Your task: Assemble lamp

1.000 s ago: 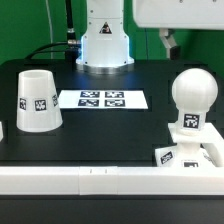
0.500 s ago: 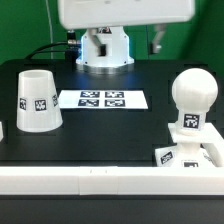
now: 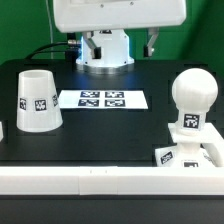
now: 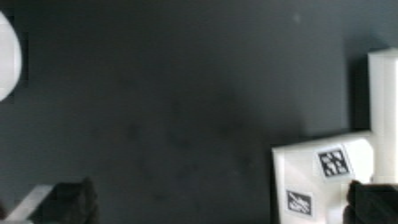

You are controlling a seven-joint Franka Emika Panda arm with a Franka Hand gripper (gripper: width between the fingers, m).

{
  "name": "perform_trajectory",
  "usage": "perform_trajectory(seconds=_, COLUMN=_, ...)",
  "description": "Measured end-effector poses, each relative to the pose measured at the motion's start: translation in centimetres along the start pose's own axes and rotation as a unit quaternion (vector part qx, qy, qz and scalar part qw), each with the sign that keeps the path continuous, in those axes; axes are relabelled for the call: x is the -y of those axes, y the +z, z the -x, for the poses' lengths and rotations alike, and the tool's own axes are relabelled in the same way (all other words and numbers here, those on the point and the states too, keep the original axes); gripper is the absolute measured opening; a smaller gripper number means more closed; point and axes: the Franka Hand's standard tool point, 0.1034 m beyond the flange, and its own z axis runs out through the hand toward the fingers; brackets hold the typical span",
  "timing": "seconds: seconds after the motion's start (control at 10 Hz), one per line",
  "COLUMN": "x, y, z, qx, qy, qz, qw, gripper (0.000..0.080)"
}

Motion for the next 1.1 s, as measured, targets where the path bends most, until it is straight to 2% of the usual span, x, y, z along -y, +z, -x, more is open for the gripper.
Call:
perform_trajectory(seconds=0.2, x=-4.6, y=0.0, z=2.6, qx=0.0, qy=-0.058, qz=0.003, qw=0.998, gripper=0.0698)
perform_trajectory(seconds=0.3, x=-6.4, y=-0.1, z=3.6, qx=0.003, qy=-0.065, qz=0.003, qw=0.998, gripper=0.0698)
perform_trajectory(seconds=0.4, x=-7.6, y=-0.4, z=3.8, qx=0.002, qy=-0.063, qz=0.003, qw=0.998, gripper=0.0698)
perform_trajectory(seconds=0.5, x=-8.2, y=-0.5, z=3.7, qx=0.0, qy=-0.065, qz=0.001, qw=0.998, gripper=0.0698)
perform_trajectory(seconds=0.7, x=-7.8, y=-0.3, z=3.8, qx=0.002, qy=-0.069, qz=0.001, qw=0.998, gripper=0.0698)
perform_trajectory(seconds=0.8, x=-8.1, y=-0.2, z=3.8, qx=0.001, qy=-0.087, qz=0.0, qw=0.996, gripper=0.0698)
perform_trajectory(seconds=0.9, x=-9.3, y=0.3, z=3.9, qx=0.003, qy=-0.109, qz=-0.005, qw=0.994, gripper=0.0698)
perform_trajectory(seconds=1.0, x=-10.5, y=0.8, z=4.0, qx=0.008, qy=-0.107, qz=-0.003, qw=0.994, gripper=0.0698)
perform_trajectory(seconds=1.1, x=-11.1, y=1.1, z=4.0, qx=0.01, qy=-0.111, qz=-0.001, qw=0.994, gripper=0.0698)
